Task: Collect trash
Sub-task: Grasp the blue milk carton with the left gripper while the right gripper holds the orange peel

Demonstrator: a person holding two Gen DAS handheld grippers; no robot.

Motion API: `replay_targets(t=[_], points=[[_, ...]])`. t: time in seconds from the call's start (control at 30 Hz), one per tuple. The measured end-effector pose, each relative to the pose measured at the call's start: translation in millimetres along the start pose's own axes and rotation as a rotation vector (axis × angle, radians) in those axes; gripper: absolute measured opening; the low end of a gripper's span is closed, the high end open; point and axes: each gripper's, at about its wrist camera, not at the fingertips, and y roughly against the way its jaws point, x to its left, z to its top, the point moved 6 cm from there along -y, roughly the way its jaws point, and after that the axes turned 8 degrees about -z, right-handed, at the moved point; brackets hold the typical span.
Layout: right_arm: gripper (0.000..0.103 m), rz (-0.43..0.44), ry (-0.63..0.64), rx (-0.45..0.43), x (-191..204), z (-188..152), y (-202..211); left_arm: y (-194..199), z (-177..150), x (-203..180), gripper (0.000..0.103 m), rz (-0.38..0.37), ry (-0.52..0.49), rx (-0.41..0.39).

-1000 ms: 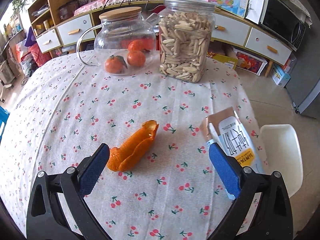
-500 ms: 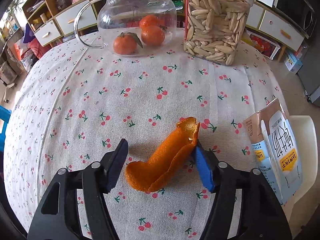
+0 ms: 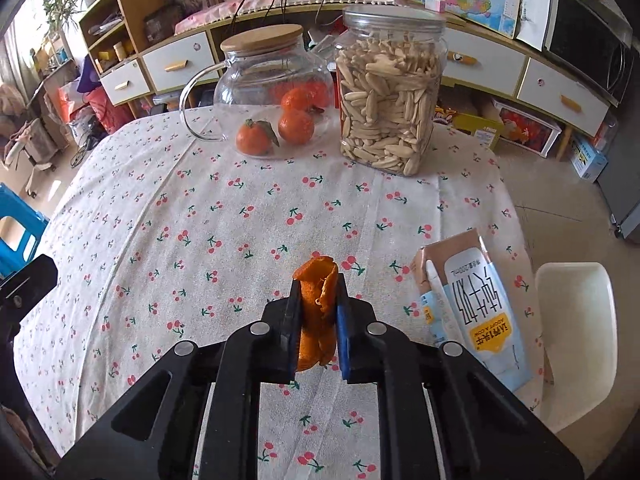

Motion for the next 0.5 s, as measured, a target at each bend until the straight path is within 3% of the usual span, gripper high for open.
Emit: replay_targets(t=[0.5], points=[[0.014,-0.102,-0.091,-0.121,-134,-8,54,-25,-27,-73,0.081,-0.025,-0.118,0.046]])
